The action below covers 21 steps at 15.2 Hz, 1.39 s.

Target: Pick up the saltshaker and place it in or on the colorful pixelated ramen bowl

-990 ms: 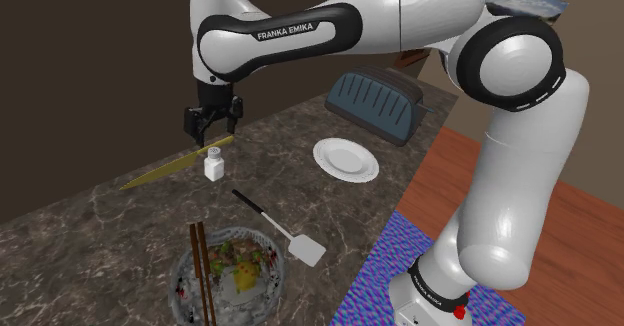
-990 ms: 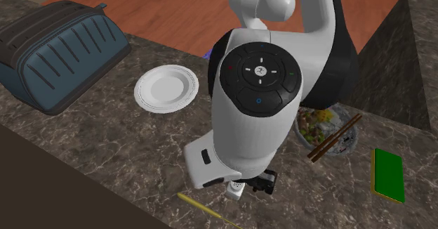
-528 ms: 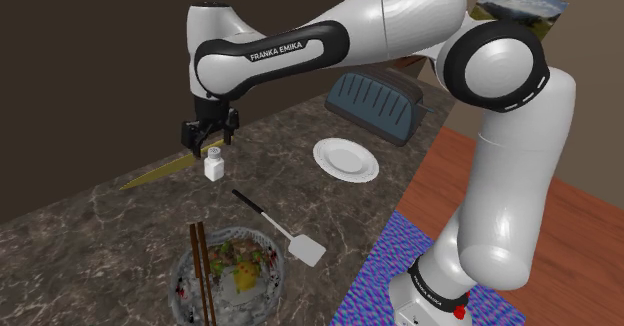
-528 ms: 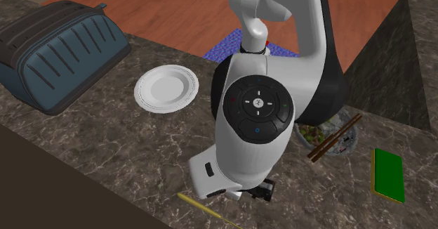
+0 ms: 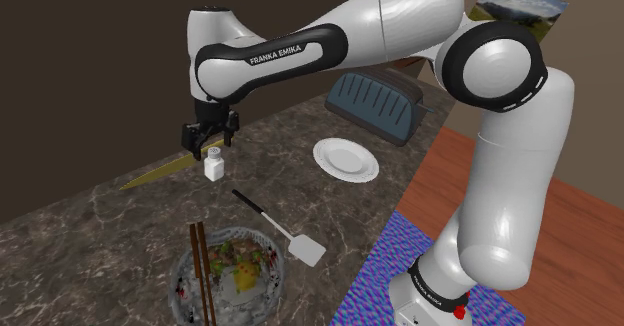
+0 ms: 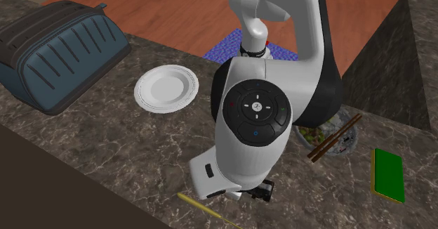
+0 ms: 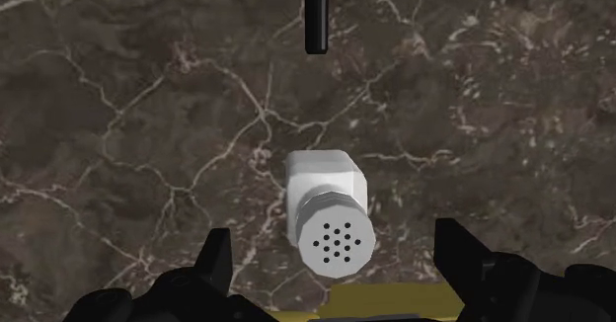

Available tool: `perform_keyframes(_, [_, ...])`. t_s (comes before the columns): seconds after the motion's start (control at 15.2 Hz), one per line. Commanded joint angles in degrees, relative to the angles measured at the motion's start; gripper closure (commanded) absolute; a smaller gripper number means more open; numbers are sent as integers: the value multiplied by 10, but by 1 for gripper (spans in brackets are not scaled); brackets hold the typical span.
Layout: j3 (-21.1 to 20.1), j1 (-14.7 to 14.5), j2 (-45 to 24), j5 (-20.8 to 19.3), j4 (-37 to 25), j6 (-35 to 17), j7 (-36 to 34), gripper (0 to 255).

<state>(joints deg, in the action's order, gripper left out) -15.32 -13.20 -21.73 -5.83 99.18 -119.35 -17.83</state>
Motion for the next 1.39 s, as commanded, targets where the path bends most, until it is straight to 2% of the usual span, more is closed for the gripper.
perform_keyframes(0.0, [0, 0, 0, 0, 0, 0, 0, 255])
perform_keyframes(0.59, [0, 0, 0, 0, 0, 0, 0, 255])
perform_keyframes(1.32, [-4, 2, 28, 10, -47, 74, 6, 255])
